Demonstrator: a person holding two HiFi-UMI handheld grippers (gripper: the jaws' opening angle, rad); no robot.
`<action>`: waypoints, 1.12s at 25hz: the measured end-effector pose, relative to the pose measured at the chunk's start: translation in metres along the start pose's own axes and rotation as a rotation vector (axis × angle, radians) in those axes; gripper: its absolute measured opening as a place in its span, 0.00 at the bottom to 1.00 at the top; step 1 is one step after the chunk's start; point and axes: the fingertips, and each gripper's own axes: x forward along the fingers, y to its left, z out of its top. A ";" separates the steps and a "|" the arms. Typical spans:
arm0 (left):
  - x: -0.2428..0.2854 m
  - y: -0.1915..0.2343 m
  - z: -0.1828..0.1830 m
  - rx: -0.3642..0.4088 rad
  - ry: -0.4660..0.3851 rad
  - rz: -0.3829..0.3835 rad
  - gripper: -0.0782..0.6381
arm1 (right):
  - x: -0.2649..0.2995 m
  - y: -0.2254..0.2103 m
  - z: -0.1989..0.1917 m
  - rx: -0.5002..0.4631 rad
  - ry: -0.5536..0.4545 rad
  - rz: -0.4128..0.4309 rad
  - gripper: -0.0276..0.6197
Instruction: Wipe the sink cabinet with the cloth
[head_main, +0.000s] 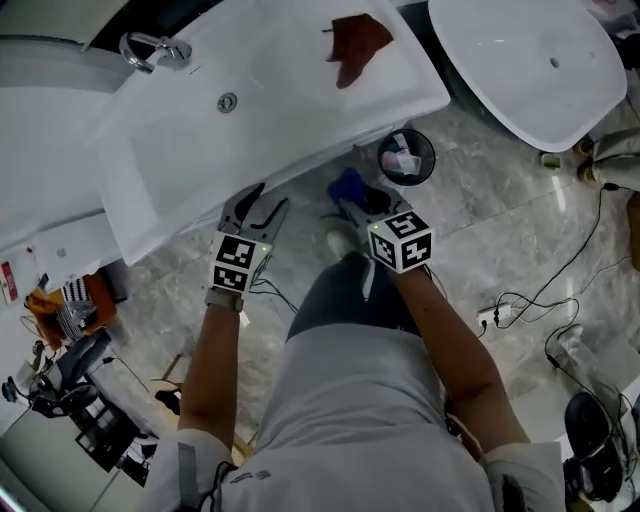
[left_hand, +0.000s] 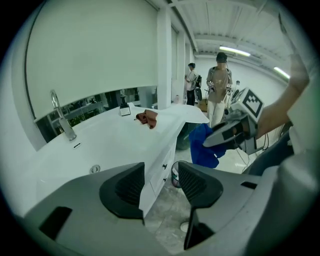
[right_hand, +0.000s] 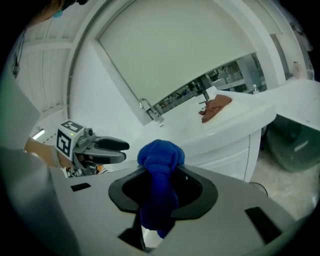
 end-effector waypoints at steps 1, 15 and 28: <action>0.005 0.003 -0.001 0.012 0.011 -0.003 0.38 | 0.008 -0.004 -0.005 0.022 -0.004 -0.003 0.23; 0.057 0.032 -0.028 0.192 0.125 -0.069 0.42 | 0.106 -0.047 -0.070 0.253 -0.091 0.030 0.23; 0.084 0.043 -0.025 0.383 0.175 -0.089 0.42 | 0.178 -0.064 -0.074 0.341 -0.195 0.113 0.23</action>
